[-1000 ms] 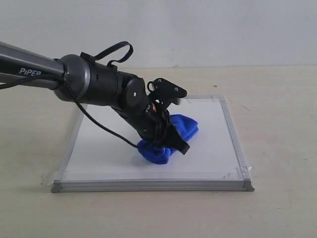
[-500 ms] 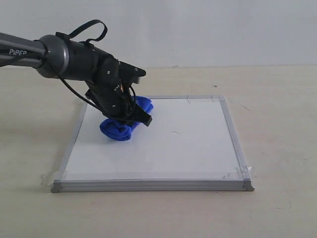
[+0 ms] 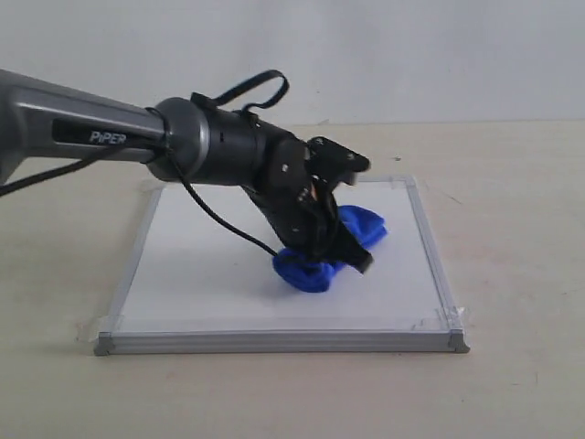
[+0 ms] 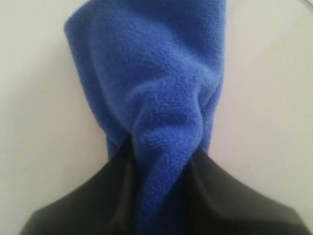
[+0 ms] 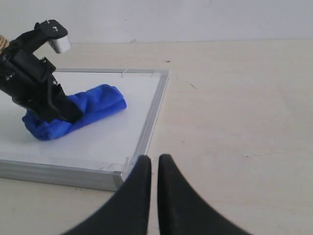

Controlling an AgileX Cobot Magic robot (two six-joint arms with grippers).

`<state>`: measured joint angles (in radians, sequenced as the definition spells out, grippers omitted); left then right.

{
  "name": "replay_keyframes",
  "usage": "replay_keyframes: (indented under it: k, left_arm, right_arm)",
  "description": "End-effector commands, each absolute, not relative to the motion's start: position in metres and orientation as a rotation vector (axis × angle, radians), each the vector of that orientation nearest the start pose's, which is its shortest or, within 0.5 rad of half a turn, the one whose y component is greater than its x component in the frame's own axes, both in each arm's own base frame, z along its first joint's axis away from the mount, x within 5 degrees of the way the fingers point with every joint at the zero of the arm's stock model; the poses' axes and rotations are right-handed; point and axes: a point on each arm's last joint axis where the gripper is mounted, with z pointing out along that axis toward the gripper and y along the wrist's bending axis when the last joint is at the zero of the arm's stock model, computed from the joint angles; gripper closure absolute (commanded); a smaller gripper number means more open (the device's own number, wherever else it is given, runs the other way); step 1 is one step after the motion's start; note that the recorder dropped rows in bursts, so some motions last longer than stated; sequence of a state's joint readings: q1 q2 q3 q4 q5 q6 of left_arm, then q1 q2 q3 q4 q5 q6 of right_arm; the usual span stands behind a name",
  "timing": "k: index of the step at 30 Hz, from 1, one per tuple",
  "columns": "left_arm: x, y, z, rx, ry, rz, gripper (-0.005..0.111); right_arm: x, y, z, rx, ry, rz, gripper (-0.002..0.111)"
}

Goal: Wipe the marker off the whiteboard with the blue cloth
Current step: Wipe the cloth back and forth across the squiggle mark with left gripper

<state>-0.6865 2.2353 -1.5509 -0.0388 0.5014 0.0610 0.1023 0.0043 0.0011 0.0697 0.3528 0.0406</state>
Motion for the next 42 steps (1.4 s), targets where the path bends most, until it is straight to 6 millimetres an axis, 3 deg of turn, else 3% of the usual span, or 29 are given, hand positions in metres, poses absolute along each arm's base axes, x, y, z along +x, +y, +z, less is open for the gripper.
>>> replay_keyframes:
  k: [1, 3, 5, 8, 14, 18, 22, 28, 31, 37, 42]
  left_arm:
    - [0.403, -0.219, 0.107, 0.629, 2.726, -0.142, 0.102]
    - [0.411, -0.19, 0.105, 0.539, 2.814, -0.118, 0.102]
    - [0.407, -0.191, 0.104, 0.546, 2.857, -0.133, 0.102]
    - [0.382, -0.238, 0.105, 0.848, 2.788, -0.284, 0.102]
    - [0.328, -0.31, 0.106, 1.276, 2.608, -0.337, 0.102]
    - [0.323, -0.33, 0.109, 1.251, 2.573, -0.359, 0.102]
    - [0.351, -0.317, 0.103, 1.132, 2.646, -0.276, 0.102]
    - [0.399, -0.265, 0.071, 0.911, 2.865, -0.081, 0.102]
    - [0.411, -0.243, 0.07, 0.845, 2.918, -0.057, 0.102]
    - [0.425, -0.219, 0.104, 0.696, 2.887, -0.032, 0.102]
    - [0.42, -0.229, 0.134, 0.65, 2.827, -0.118, 0.102]
  right_arm:
    - [0.053, 0.007, 0.182, -0.01, 1.832, 0.167, 0.107]
    - [0.053, 0.007, 0.182, -0.01, 1.832, 0.167, 0.107]
    - [0.053, 0.007, 0.182, -0.01, 1.832, 0.167, 0.107]
    - [0.053, 0.007, 0.182, -0.01, 1.832, 0.167, 0.107]
    - [0.053, 0.007, 0.182, -0.01, 1.834, 0.167, 0.107]
    - [0.053, 0.007, 0.182, -0.01, 1.834, 0.167, 0.107]
    - [0.053, 0.007, 0.182, -0.01, 1.834, 0.167, 0.107]
    - [0.053, 0.007, 0.182, -0.01, 1.834, 0.167, 0.107]
    - [0.053, 0.007, 0.182, -0.01, 1.834, 0.167, 0.107]
    - [0.053, 0.007, 0.182, -0.01, 1.834, 0.167, 0.107]
    - [0.053, 0.007, 0.182, -0.01, 1.834, 0.167, 0.107]
